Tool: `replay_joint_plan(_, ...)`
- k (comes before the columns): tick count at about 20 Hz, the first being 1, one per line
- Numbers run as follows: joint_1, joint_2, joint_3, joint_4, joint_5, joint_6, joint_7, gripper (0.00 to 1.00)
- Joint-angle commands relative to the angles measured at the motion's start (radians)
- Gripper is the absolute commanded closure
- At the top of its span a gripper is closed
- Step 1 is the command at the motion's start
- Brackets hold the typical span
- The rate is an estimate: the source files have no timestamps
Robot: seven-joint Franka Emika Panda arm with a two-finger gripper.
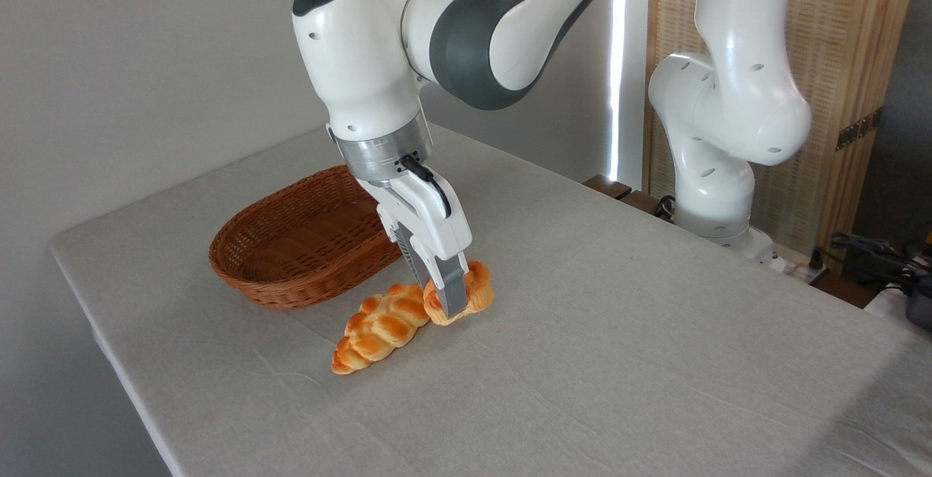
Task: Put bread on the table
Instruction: 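Lower the bun onto the table and open the gripper to release it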
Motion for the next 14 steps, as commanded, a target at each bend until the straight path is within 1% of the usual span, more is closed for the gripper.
replay_joint_plan(1,-0.011,-0.005,0.006,-0.004,0.011,0.015,0.017,0.00)
replay_joint_plan(3,-0.014,-0.006,0.006,0.002,0.011,0.021,0.017,0.00)
replay_joint_plan(6,-0.015,-0.006,0.001,0.009,0.003,0.061,0.014,0.00)
replay_joint_plan(10,-0.017,-0.008,0.000,0.034,0.000,0.063,0.014,0.00)
replay_joint_plan(11,-0.015,-0.006,0.000,0.061,-0.009,0.063,0.011,0.00)
replay_joint_plan(13,-0.017,-0.005,0.003,0.118,-0.043,0.063,-0.006,0.00)
replay_joint_plan(14,-0.017,0.001,0.003,0.141,-0.046,0.063,-0.036,0.00)
